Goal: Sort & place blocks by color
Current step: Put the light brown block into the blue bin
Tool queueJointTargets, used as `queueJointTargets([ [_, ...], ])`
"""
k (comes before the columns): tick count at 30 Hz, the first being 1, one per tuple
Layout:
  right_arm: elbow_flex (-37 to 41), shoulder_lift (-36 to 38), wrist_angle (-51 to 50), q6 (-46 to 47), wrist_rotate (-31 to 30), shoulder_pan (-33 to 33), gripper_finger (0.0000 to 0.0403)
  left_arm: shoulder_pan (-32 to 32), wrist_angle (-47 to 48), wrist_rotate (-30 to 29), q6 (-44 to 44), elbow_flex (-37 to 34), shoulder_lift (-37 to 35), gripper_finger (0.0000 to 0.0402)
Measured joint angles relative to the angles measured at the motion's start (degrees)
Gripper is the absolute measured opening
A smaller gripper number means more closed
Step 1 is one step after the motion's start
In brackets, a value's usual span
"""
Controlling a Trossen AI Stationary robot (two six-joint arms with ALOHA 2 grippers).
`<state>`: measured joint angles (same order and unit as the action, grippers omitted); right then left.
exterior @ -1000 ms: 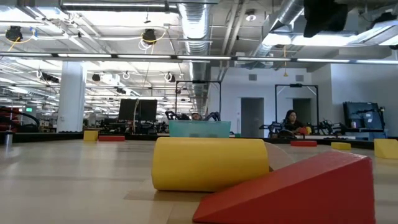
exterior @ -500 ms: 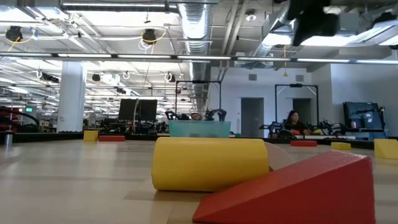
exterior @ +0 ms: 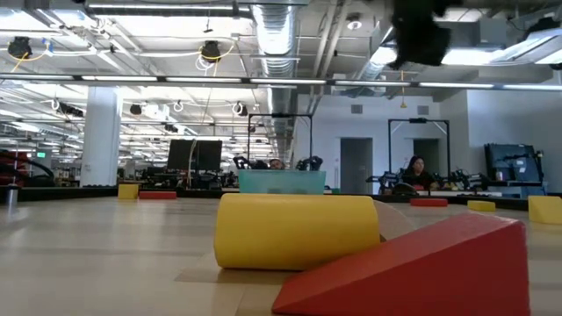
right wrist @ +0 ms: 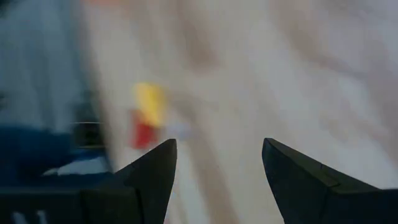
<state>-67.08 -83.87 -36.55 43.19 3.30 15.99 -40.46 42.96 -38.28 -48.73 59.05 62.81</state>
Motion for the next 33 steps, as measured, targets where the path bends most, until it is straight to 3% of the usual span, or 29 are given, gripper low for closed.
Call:
queueJointTargets([
  [5,0.01,-6.97,17.28,-14.18,-0.05,5.67,0.026,5.83,-2.17,3.21,6.66,0.02,0.07,0.0332],
  [9,0.01,-12.92,22.48,-22.02,-0.38,9.02,0.026,9.51,-3.26,7.61,12.27,-0.26,0.07,0.0332],
  [15,0.03,-21.72,28.81,-15.87,-0.99,9.57,0.026,12.88,-3.45,13.78,19.16,-0.35,0.04,0.0332],
  [20,-0.71,-26.2,29.03,-10.34,-4.6,10.3,0.026,13.4,-3.52,14.52,22.19,-0.35,0.04,0.0332],
  [26,-0.9,-26.13,27.35,-10.49,-10.39,11.59,0.0259,13.35,-3.49,15.34,22.63,-0.35,0.07,0.0332],
  [33,-0.76,-27.33,25.85,-10.0,-10.37,13.3,0.026,13.35,-3.46,15.21,22.74,-0.35,0.07,0.0332],
])
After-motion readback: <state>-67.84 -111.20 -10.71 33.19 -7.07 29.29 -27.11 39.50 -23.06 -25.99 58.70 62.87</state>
